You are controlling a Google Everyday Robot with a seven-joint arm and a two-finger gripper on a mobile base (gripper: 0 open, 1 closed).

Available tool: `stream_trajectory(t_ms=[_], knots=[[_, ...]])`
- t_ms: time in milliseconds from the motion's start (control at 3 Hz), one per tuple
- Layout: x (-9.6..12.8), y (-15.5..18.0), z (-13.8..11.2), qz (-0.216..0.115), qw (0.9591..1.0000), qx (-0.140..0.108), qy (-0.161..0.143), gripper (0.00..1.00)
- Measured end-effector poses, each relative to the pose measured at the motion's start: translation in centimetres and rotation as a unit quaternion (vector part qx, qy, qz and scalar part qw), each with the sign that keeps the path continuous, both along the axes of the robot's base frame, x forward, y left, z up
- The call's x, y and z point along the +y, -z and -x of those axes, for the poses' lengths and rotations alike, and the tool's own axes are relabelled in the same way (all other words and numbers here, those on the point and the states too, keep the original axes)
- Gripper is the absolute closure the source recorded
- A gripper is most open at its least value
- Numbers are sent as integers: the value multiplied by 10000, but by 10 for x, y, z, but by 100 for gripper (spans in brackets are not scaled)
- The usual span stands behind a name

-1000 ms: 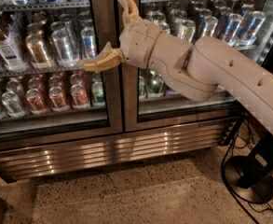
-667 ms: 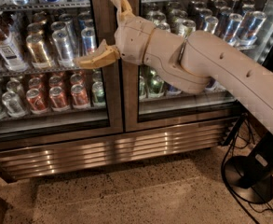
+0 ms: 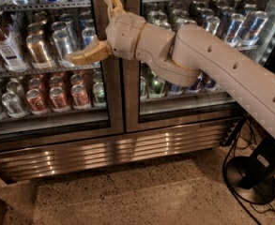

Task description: Open left fridge door

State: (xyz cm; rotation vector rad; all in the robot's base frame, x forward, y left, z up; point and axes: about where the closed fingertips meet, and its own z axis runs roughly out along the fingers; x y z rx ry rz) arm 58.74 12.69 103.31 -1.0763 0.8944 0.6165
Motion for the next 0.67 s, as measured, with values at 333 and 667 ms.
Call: stream_trajectory(t_ms=[333, 667], knots=[[-22, -7, 12, -81, 9967, -301, 750, 0], [-16, -29, 20, -121, 9952, -566, 789, 0]])
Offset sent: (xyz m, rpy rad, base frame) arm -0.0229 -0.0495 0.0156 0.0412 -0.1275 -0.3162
